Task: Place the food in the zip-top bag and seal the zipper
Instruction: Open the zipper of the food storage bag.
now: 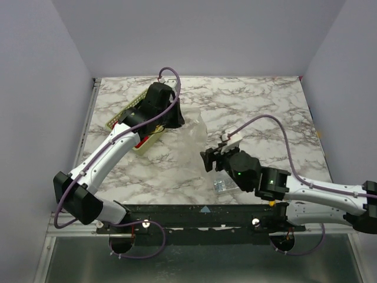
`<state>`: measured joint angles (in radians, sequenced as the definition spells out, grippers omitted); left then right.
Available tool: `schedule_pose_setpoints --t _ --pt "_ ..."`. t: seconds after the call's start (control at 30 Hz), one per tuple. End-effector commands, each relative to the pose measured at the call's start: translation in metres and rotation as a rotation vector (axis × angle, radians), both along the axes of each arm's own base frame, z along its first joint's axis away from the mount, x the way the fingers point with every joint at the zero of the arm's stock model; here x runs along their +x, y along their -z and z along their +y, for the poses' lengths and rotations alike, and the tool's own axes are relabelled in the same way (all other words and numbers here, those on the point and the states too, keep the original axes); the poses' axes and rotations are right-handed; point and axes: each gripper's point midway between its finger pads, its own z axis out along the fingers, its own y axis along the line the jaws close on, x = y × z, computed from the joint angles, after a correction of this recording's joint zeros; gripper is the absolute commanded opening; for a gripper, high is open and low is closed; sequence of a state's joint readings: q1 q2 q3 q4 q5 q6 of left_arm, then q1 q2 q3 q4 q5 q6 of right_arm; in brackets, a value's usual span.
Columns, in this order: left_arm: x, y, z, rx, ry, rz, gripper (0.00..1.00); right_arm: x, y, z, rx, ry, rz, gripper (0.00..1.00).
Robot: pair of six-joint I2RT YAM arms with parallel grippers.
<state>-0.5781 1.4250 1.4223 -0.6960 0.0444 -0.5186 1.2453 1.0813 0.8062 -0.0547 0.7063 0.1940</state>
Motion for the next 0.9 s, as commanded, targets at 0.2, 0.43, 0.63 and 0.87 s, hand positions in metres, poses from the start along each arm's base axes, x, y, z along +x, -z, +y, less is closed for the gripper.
schedule_pose_setpoints --t 0.2,0.43,0.63,0.87 --pt "-0.016 -0.029 -0.009 0.008 0.209 -0.227 0.0 -0.017 -0.067 -0.035 0.556 0.168 0.182 0.84" --pt "-0.02 -0.036 -0.013 0.01 0.237 -0.3 0.0 -0.002 -0.09 -0.035 0.476 0.327 0.237 0.97" --pt "-0.023 -0.032 -0.016 0.027 0.252 -0.309 0.0 0.043 -0.081 -0.027 0.499 0.33 0.367 0.97" --pt "-0.03 -0.032 -0.025 0.011 0.291 -0.3 0.0 0.063 -0.042 -0.025 0.475 0.347 0.443 0.96"
